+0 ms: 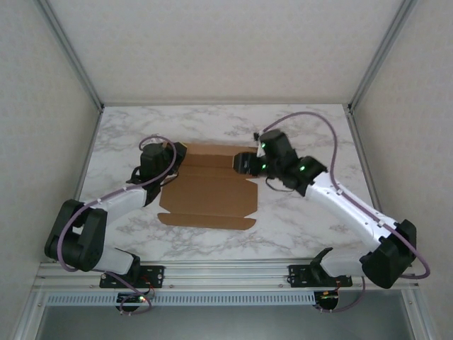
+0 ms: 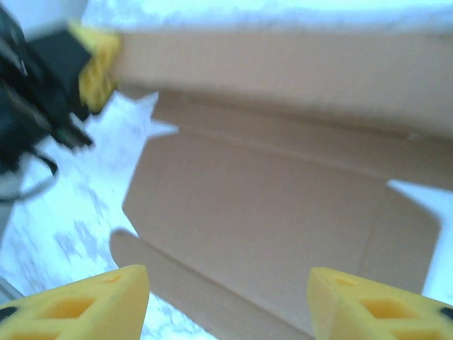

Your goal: Fold the paper box

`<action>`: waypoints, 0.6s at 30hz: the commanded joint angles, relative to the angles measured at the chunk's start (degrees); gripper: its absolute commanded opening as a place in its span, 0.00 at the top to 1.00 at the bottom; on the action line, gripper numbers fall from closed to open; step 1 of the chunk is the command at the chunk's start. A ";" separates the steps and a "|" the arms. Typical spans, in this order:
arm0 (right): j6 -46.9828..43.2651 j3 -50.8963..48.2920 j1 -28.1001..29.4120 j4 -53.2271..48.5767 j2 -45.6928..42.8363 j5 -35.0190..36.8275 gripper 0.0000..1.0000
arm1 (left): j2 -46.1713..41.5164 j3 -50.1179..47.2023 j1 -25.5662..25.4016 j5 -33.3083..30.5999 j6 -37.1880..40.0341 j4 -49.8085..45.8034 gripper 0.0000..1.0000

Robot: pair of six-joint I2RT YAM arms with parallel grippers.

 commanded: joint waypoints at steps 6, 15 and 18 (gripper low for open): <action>1.86 10.24 -5.15 -12.94 11.03 -1.94 0.50 | -0.24 -2.76 -0.16 -0.89 2.74 -2.47 0.99; 2.12 12.66 -6.26 -11.00 17.87 -1.83 0.48 | 0.50 -2.25 -0.19 -0.63 2.22 -3.61 1.00; 1.95 13.77 -6.33 -10.08 19.35 -3.00 0.48 | 0.67 -2.25 -0.16 -0.20 2.17 -3.51 1.00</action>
